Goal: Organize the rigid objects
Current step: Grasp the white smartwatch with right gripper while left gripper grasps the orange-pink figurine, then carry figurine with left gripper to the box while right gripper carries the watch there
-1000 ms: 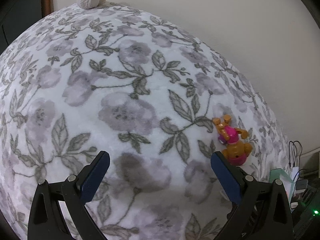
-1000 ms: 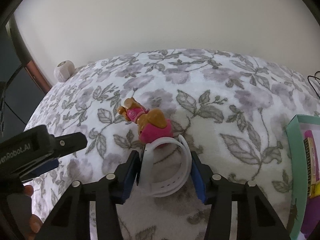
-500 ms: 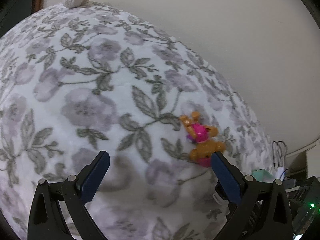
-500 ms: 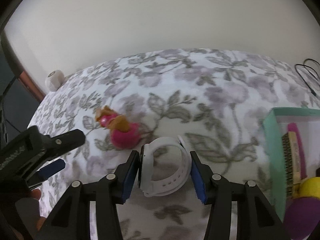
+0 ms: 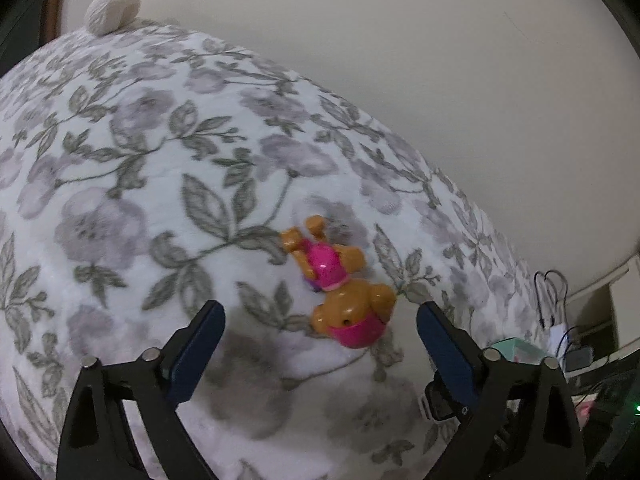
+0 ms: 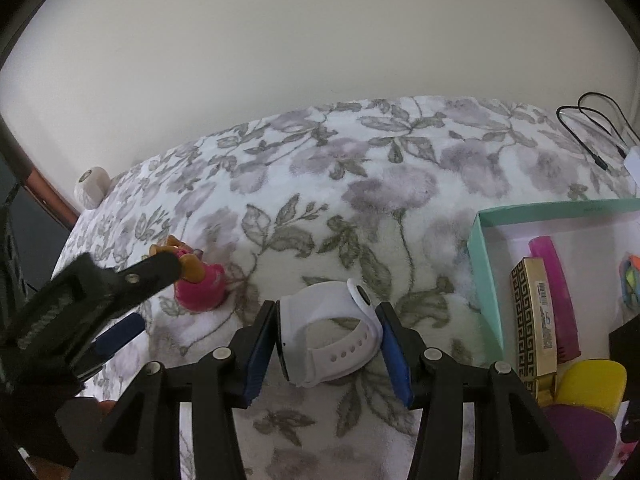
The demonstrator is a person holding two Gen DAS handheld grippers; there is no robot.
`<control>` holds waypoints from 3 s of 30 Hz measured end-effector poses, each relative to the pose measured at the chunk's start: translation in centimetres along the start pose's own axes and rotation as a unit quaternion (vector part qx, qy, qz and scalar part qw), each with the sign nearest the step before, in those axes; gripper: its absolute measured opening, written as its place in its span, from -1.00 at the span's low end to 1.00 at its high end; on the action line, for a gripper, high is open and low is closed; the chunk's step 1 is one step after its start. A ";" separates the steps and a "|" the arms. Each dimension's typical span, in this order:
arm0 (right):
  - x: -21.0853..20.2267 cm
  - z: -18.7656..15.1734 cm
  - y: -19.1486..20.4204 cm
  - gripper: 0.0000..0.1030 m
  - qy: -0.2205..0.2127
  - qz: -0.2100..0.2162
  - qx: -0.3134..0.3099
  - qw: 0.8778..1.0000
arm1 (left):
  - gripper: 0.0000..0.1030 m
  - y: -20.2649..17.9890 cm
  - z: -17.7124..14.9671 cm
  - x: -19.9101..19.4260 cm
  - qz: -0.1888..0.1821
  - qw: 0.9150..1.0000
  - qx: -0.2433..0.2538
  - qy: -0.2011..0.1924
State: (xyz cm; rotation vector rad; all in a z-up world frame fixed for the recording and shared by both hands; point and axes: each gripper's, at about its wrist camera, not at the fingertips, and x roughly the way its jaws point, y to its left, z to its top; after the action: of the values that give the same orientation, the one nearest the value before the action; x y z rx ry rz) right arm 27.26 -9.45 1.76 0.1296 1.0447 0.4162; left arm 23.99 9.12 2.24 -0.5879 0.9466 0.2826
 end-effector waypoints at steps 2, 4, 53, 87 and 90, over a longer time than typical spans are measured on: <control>0.0 0.0 0.0 0.02 -0.001 -0.001 -0.001 1.000 | 0.72 -0.5 -0.2 0.5 0.006 1.000 0.011 0.001; 0.0 -0.1 0.0 0.02 0.000 0.001 -0.001 1.000 | 0.62 -0.9 -0.4 1.1 0.006 1.000 0.016 0.006; -17.0 -3.2 -2.2 0.00 -0.054 -0.067 0.007 0.996 | -0.11 -6.8 -6.7 -15.1 -0.050 0.995 0.070 -0.041; -21.0 -8.7 -19.1 0.00 -0.008 -0.176 0.135 0.975 | -0.11 -18.0 -19.5 -13.1 -0.045 0.957 0.285 0.005; -20.1 -8.9 -19.3 0.00 0.007 -0.173 0.133 0.976 | -0.11 -18.4 -20.0 -12.5 -0.042 0.954 0.296 0.011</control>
State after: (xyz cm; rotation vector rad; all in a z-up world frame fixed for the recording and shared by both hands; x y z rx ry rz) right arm 16.19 -35.78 7.83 0.1796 1.1079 -0.0410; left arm 12.13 -17.15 10.05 -0.0776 0.9674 -0.0892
